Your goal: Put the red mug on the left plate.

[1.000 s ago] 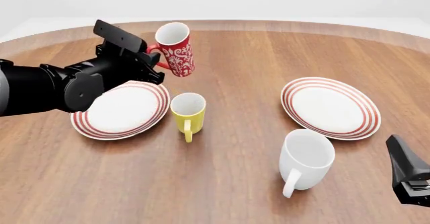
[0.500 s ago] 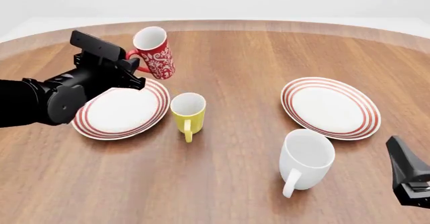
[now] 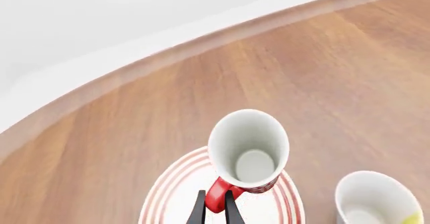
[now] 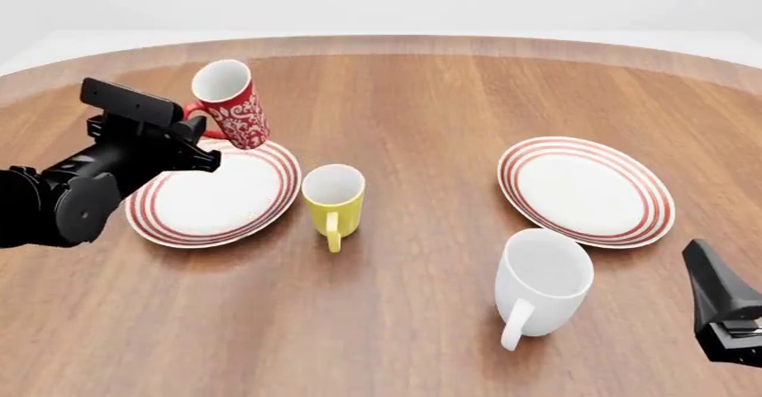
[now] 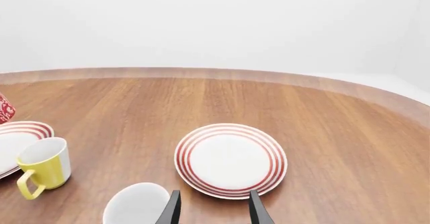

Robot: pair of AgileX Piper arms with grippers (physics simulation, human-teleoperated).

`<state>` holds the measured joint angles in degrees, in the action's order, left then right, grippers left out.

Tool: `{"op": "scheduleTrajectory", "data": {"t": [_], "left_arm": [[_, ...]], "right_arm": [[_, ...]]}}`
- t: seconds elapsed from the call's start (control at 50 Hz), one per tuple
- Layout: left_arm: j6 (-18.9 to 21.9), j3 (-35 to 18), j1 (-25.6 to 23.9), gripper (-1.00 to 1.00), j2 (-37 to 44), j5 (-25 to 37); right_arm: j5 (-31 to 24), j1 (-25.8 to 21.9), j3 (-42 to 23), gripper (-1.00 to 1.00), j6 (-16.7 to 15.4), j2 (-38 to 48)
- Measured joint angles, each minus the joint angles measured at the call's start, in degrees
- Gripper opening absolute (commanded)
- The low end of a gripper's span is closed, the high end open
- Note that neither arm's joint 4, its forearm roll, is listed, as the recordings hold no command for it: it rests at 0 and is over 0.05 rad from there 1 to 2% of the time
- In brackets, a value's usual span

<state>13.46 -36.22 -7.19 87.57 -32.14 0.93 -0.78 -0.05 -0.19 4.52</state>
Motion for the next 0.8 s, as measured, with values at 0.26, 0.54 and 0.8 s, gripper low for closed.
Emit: {"op": "scheduleTrajectory", "data": {"t": [0.26,0.54,0.8], "left_arm": [[0.4,4.0,4.3,-1.00,2.7,-5.6],[0.5,7.4,7.0,-1.00,6.0,-12.4],[0.8,7.0,7.8,-1.00,10.0,-15.8]], "right_arm": [[0.0,0.0,0.0,1.00,0.0,0.0],[0.0,0.0,0.0,1.00,0.0,0.1],[0.1,0.0,0.0,1.00,0.0,0.1]]}}
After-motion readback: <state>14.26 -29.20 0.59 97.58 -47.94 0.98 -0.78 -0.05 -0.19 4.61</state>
